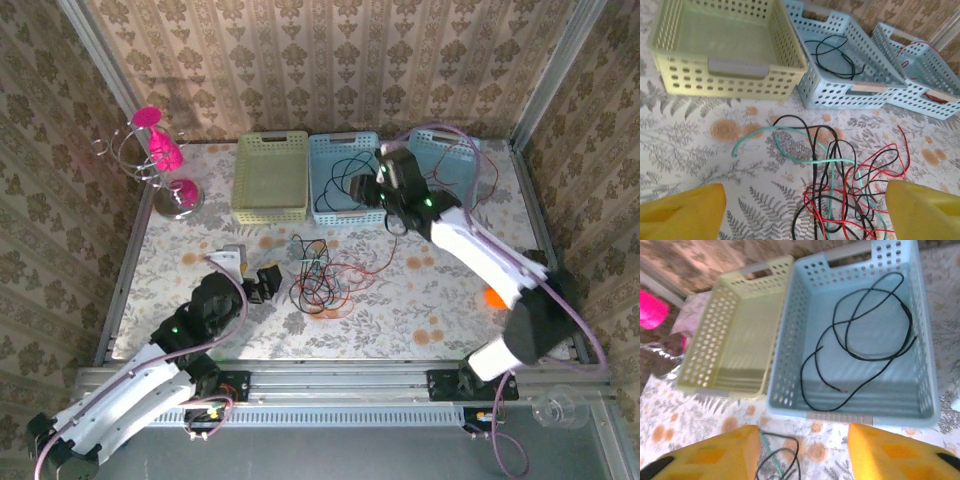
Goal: Untangle the cables
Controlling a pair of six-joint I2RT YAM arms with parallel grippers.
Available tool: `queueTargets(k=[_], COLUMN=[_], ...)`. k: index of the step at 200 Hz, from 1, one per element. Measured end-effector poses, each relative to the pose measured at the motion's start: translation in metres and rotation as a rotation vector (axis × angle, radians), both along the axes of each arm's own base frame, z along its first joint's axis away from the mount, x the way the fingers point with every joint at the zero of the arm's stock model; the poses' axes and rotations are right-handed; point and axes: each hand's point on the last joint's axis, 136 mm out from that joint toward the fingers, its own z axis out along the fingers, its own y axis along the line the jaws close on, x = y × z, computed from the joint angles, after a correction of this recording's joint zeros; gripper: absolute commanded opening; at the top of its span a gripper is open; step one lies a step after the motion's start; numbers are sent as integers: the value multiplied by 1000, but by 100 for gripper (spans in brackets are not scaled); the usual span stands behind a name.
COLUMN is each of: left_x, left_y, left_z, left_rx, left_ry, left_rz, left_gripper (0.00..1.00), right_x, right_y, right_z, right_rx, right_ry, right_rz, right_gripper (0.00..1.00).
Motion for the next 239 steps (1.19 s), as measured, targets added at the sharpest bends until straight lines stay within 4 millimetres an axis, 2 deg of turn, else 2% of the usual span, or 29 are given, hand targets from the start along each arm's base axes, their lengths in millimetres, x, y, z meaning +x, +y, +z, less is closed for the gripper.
queueTargets(k=[12, 22, 41, 55, 65, 75, 109, 136, 158, 189, 239], left_x=[-1, -2, -7, -11, -13, -15, -17, -21, -28, -35, -37], left_y=[2, 5, 13, 19, 22, 24, 24, 21, 21, 21, 20], left_z=[-12, -24, -47, -63, -70, -75, -82, -91, -99, -102, -99], left_rx=[-11, -20, -35, -43, -47, -53, -89, -88, -78, -80, -99], left_ry=[33, 66, 136, 185, 214, 238, 286, 338, 381, 414, 412], left_rz=[18, 40, 87, 118, 136, 149, 177, 173, 161, 145, 132], left_gripper=[81, 80, 79, 79, 79, 79, 78, 77, 77, 77, 77], right_x=[-29, -54, -99, -127, -142, -150, -148, -134, -124, -117, -114], right_y=[6, 18, 40, 46, 46, 47, 64, 90, 102, 105, 101], right_z=[-2, -14, -62, -99, -117, -126, -130, -129, -129, -133, -136], right_rx=[-8, -33, -100, -170, -211, -233, -232, -216, -230, -259, -293], right_ry=[-25, -26, 48, 115, 145, 156, 160, 157, 148, 144, 135], right_rz=[42, 99, 217, 291, 330, 358, 420, 457, 463, 465, 457], right_gripper=[43, 42, 41, 42, 44, 46, 51, 51, 51, 52, 54])
